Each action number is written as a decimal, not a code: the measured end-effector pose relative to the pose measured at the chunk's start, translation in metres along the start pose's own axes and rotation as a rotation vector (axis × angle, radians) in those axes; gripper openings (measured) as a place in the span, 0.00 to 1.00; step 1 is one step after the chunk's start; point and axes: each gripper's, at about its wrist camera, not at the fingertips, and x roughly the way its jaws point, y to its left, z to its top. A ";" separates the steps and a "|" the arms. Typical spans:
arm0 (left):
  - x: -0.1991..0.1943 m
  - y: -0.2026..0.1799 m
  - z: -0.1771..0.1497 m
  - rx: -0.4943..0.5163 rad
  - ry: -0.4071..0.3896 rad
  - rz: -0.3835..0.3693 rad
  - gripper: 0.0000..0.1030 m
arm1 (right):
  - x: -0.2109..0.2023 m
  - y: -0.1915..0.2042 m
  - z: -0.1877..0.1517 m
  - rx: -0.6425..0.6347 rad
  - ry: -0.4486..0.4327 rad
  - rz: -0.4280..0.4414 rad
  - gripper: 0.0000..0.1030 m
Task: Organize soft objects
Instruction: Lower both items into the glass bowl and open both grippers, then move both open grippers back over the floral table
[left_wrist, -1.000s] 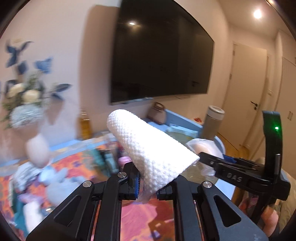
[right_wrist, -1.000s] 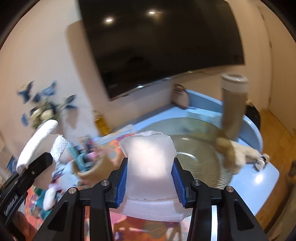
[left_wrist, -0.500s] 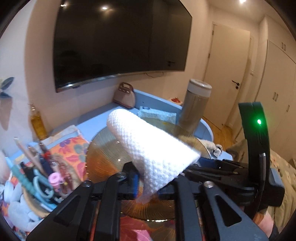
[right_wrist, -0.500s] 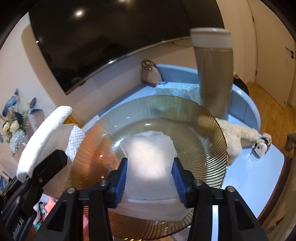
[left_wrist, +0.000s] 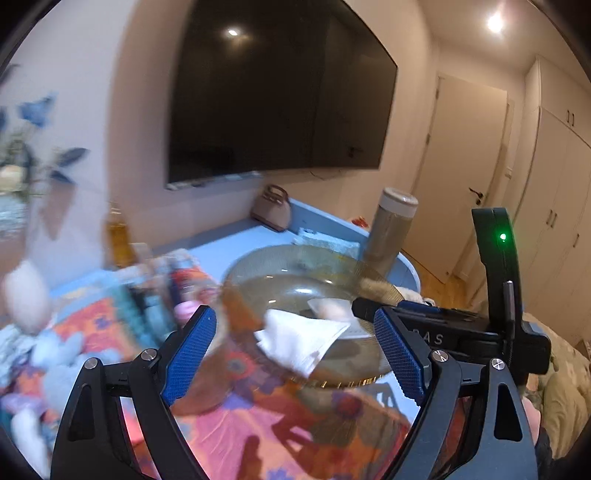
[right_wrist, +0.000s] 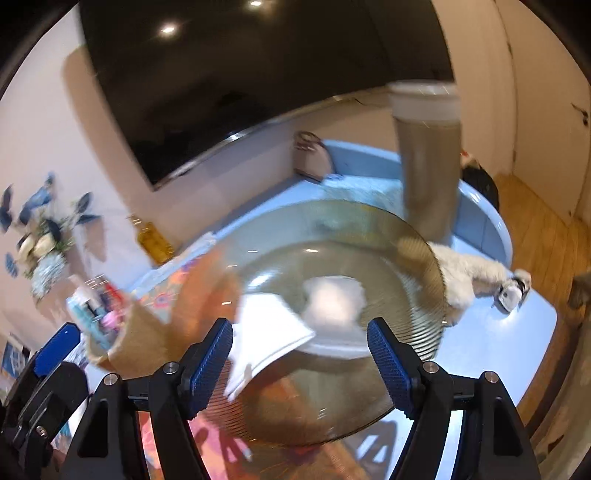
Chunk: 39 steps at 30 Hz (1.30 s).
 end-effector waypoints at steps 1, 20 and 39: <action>-0.014 0.004 -0.003 -0.006 -0.014 0.024 0.84 | -0.006 0.010 -0.002 -0.021 -0.009 0.012 0.72; -0.253 0.219 -0.135 -0.494 -0.076 0.715 0.83 | -0.019 0.241 -0.135 -0.455 0.060 0.423 0.74; -0.357 0.283 -0.201 -0.570 0.019 0.956 0.79 | 0.048 0.274 -0.196 -0.492 0.203 0.437 0.75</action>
